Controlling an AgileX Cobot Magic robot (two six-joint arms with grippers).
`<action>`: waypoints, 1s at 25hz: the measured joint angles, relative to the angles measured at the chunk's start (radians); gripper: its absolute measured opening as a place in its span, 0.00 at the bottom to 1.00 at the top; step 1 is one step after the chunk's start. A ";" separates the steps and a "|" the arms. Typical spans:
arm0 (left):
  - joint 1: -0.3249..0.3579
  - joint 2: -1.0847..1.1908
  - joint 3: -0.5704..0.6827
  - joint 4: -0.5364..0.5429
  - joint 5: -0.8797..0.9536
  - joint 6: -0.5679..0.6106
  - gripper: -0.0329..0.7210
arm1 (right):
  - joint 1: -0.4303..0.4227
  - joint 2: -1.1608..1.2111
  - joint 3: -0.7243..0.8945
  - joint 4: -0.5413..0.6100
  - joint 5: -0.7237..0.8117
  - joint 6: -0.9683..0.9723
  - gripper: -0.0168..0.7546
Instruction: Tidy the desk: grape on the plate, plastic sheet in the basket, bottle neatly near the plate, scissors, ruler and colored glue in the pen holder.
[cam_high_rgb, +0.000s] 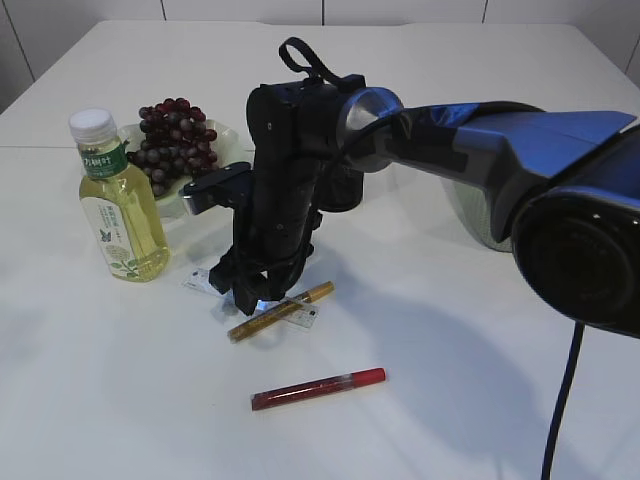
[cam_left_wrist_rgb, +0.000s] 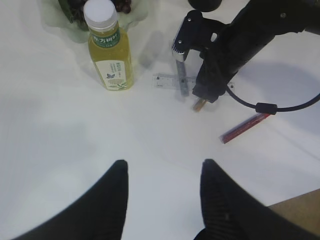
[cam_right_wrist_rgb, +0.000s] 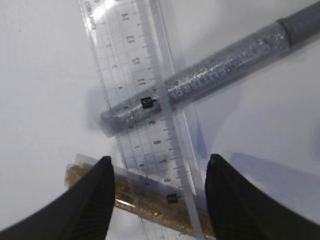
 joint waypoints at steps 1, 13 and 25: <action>0.000 0.000 0.000 0.000 0.000 0.000 0.50 | 0.000 0.000 0.000 0.001 -0.002 0.000 0.62; 0.000 0.000 0.000 0.000 0.000 0.000 0.50 | 0.000 0.000 0.000 -0.002 -0.032 -0.002 0.62; 0.000 0.000 0.000 0.000 0.000 0.000 0.50 | 0.000 0.000 0.000 -0.003 -0.037 -0.005 0.62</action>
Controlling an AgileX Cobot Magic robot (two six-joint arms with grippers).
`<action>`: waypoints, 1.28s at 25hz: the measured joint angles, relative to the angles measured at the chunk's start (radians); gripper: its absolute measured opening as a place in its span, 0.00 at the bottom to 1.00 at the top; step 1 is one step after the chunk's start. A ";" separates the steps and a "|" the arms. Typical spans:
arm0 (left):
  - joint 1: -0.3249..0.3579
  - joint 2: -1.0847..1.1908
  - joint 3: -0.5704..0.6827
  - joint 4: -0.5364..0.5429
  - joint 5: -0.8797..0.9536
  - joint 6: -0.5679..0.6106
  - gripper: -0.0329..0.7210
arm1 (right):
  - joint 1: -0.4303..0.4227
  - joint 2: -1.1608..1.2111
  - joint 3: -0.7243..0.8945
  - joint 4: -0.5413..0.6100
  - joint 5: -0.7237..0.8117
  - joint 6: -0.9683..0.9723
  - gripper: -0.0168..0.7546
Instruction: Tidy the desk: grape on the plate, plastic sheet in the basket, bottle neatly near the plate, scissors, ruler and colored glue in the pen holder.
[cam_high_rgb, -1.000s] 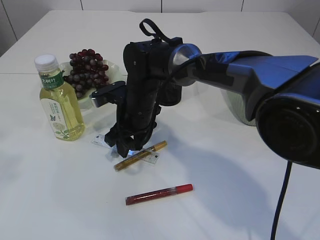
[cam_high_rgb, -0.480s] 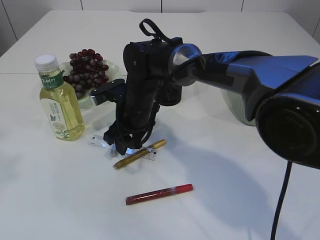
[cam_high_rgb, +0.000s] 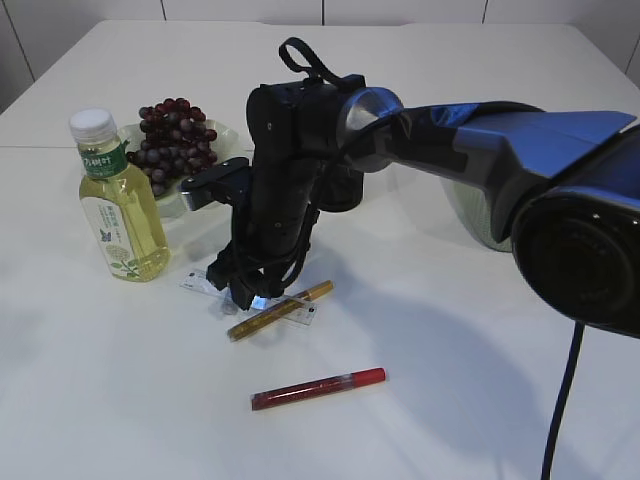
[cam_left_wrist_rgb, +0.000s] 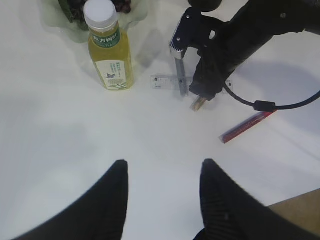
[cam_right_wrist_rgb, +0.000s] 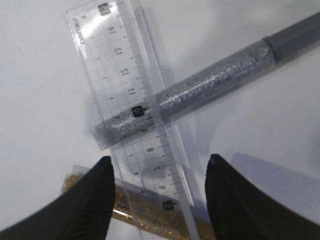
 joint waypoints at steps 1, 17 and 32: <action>0.000 0.000 0.000 0.000 0.000 0.000 0.50 | 0.000 0.000 0.000 0.002 0.000 0.000 0.62; 0.000 0.000 0.000 0.000 0.000 0.000 0.50 | 0.000 0.021 -0.002 0.013 0.002 -0.002 0.62; 0.000 0.000 0.000 0.000 0.000 0.000 0.50 | 0.001 0.025 -0.002 0.007 0.016 -0.002 0.57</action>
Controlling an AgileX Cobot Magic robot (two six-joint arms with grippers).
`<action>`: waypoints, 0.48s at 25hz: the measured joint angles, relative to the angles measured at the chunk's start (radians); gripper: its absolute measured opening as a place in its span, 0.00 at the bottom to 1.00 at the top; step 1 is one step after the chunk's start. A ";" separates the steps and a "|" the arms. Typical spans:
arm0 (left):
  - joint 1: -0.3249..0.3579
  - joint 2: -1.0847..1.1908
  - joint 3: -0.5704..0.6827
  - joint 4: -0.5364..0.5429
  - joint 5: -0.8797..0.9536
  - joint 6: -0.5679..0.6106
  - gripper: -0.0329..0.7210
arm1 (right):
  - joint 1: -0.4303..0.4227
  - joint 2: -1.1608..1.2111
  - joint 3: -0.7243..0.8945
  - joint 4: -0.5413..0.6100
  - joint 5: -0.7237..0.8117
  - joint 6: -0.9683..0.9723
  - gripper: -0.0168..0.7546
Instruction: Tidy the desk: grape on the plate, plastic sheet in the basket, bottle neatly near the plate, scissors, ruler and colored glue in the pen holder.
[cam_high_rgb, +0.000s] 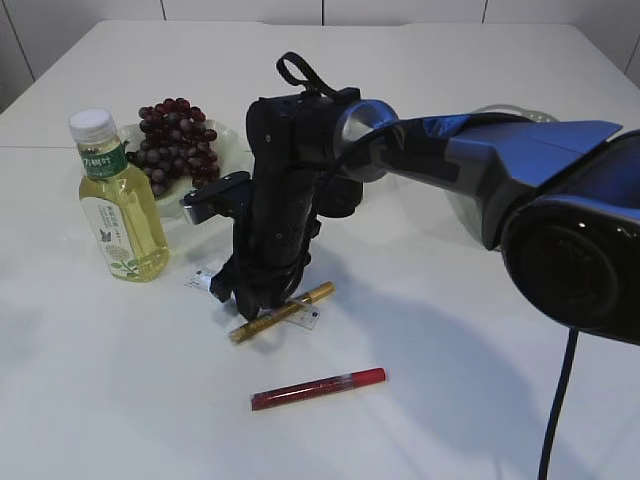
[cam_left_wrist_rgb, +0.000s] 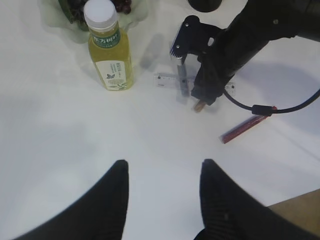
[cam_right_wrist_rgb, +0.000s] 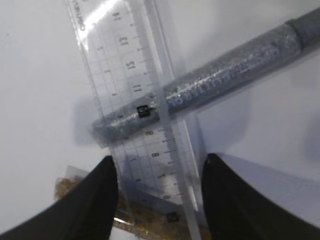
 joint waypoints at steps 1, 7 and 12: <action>0.000 0.000 0.000 0.000 0.000 0.000 0.50 | 0.002 0.000 0.000 -0.002 0.005 0.000 0.54; 0.000 0.000 0.000 0.000 0.000 0.000 0.50 | 0.002 0.002 -0.006 -0.004 0.030 0.000 0.44; 0.000 0.000 0.000 0.000 0.000 0.000 0.47 | 0.002 0.006 -0.050 -0.007 0.070 0.000 0.43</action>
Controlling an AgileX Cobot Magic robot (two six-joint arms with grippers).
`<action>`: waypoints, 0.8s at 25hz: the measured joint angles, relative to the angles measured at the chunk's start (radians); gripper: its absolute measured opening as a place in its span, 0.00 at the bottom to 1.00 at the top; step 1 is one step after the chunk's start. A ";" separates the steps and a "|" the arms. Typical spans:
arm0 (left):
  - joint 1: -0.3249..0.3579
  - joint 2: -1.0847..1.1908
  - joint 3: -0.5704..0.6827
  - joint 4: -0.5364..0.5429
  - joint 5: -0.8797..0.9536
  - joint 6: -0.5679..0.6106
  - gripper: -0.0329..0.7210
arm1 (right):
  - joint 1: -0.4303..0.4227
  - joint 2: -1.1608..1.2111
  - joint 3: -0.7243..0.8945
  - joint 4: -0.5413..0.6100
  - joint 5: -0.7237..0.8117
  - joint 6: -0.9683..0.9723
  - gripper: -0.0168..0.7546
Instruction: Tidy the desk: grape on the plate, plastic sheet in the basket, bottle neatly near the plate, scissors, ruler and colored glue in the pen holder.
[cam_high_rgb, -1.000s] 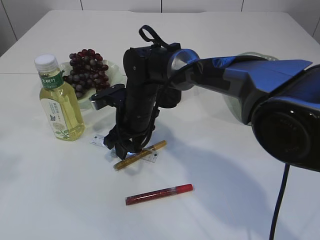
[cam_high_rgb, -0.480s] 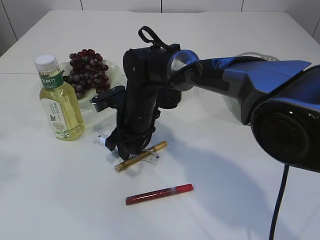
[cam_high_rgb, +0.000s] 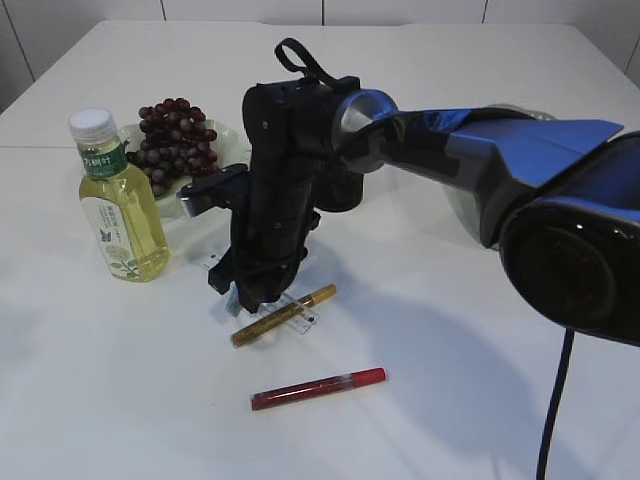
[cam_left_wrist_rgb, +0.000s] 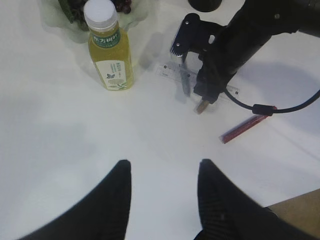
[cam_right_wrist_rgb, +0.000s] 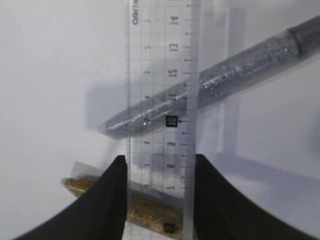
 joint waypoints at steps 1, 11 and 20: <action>0.000 0.000 0.000 0.000 0.000 0.000 0.46 | 0.000 0.000 -0.006 0.000 0.004 0.000 0.43; 0.000 0.000 0.000 0.000 0.002 0.000 0.44 | 0.000 0.002 -0.027 -0.002 0.018 0.002 0.43; 0.000 0.000 0.000 0.000 0.002 0.000 0.44 | 0.000 0.002 -0.066 -0.004 0.020 0.101 0.43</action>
